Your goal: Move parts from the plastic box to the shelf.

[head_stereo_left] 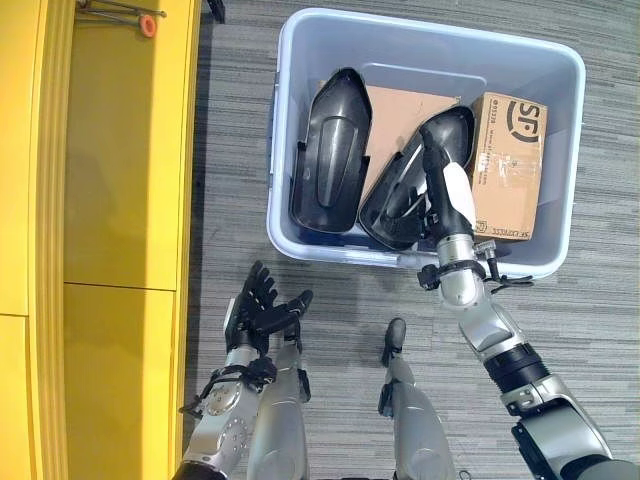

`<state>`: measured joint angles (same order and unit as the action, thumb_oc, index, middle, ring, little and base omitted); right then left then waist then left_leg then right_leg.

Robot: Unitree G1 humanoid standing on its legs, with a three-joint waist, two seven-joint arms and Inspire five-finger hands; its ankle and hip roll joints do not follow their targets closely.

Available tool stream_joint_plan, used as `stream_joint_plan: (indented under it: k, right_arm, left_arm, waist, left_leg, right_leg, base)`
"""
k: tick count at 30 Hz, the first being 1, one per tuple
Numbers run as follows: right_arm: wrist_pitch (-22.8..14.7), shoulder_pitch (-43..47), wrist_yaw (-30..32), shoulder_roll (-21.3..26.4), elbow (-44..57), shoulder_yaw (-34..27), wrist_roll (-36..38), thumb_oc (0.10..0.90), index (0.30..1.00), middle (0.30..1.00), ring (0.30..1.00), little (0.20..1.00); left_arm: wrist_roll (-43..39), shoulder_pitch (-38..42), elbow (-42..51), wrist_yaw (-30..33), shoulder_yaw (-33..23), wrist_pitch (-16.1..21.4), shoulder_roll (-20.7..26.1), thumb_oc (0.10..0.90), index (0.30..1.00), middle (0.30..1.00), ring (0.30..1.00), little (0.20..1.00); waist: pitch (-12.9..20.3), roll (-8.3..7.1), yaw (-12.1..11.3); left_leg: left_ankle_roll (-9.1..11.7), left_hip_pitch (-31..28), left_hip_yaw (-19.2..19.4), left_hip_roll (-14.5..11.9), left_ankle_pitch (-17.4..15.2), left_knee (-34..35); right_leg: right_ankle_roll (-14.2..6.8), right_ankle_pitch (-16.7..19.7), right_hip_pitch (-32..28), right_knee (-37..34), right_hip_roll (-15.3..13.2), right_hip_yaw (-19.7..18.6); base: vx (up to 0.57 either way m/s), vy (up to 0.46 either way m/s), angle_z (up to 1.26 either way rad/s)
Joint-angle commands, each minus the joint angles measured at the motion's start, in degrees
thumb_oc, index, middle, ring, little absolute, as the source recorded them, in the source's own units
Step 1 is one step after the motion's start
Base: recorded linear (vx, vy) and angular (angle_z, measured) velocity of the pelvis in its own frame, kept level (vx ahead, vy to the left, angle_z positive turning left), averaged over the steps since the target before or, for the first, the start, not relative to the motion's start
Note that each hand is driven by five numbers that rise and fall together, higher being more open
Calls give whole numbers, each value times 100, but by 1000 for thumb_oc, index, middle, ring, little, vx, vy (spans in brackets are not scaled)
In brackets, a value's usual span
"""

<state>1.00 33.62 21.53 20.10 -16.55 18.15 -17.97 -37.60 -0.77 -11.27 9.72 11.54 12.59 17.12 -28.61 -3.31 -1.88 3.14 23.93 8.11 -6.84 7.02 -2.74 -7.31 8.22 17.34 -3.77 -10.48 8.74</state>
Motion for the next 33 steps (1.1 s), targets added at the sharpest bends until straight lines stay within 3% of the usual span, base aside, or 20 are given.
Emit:
stream_joint_plan:
  k: [1,14,26,33]
  right_arm:
    - [-307,224,121,37,629,-7,-444,900,1000,1000,1000,1000]
    - [-273,-97,14,9,901,275,-1070,900,1000,1000,1000,1000]
    - [-447,-455,-82,-2,1776,184,-1130,900,1000,1000,1000,1000]
    - [-418,-375,51,-65,1723,192,-1105,900,1000,1000,1000,1000]
  left_arm:
    - [255,-152,555,-5,-77,373,123,900,1000,1000,1000,1000]
    - [382,-137,560,121,-133,401,117,900,1000,1000,1000,1000]
    - [406,-184,569,176,-174,386,128,900,1000,1000,1000,1000]
    - [402,-185,571,238,-150,393,121,900,1000,1000,1000,1000]
  waist:
    - [171,-43,-9]
    - [120,-94,31]
    - [112,-181,117]
    - [98,-182,116]
  left_leg:
    - [-50,105,-393,120,-674,-590]
    - [-78,225,-400,142,-760,-753]
    - [-100,283,-357,127,-842,-889]
    - [-111,340,-368,147,-867,-951]
  right_leg:
    - [-150,-231,123,517,-197,-251]
    - [-180,-220,118,505,-220,-251]
    - [-185,-210,126,512,-221,-310]
    - [-186,-209,153,519,-233,-307]
  base:
    - [0,0,0]
    - [0,11,2]
    - [0,0,0]
    - [0,0,0]
